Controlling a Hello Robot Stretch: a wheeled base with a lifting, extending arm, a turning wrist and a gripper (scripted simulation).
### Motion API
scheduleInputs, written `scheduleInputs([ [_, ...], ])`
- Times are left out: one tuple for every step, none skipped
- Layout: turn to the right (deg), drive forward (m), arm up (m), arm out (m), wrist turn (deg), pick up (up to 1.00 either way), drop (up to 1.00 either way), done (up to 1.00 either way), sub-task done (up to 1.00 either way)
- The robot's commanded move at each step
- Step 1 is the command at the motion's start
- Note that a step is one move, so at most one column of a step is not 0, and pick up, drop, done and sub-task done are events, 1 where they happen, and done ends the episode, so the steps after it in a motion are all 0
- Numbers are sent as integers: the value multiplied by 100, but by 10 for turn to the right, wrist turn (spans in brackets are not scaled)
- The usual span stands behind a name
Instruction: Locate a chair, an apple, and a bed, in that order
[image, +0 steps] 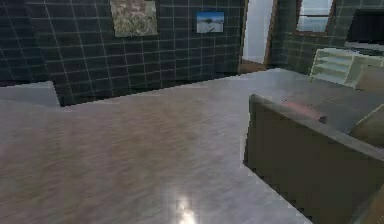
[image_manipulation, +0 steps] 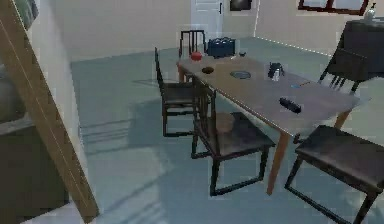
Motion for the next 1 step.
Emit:
scheduleInputs([
  [0,100,0,0,0,0,0,0,0],
])
